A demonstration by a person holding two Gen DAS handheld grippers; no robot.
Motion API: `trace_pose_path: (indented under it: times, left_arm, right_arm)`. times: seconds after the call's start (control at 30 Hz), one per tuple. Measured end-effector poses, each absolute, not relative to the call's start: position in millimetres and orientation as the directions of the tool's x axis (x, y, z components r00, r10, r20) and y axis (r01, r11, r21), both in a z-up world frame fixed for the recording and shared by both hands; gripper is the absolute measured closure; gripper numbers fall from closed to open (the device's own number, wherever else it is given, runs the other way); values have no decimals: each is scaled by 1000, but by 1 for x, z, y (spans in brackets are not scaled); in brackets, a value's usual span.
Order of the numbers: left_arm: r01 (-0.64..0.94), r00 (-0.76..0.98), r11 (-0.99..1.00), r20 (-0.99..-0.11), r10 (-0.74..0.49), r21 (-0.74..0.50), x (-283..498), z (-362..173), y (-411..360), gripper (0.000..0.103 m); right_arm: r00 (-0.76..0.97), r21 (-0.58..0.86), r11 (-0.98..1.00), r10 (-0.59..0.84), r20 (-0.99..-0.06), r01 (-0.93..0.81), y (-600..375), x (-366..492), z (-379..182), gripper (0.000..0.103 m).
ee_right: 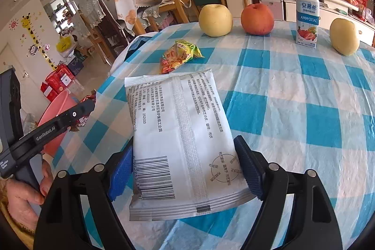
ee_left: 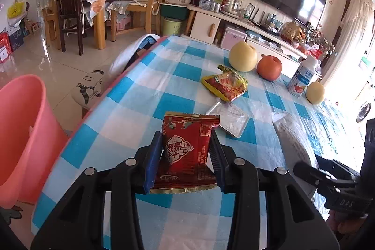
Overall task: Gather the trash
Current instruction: 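Carry the red packet and white paper packet over the pink bucket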
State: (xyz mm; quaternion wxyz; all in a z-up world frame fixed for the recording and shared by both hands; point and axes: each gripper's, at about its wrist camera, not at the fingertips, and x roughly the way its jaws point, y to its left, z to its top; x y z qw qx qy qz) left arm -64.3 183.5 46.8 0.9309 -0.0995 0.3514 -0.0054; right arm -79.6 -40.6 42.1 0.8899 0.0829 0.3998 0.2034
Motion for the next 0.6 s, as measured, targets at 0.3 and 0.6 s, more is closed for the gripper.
trace_pose_path:
  times: [0.3,0.6]
  left_arm:
    - [-122,786,970,-617,-34,-208,-71,65,213,61]
    - [-217,800,946,-599,32,-239,-76,79,253,61]
  right_arm:
    - [582,352,885,465,-667,-305,-15,-108,46,23]
    - [563,323,874,482,-672,-363,32,-123,59,23]
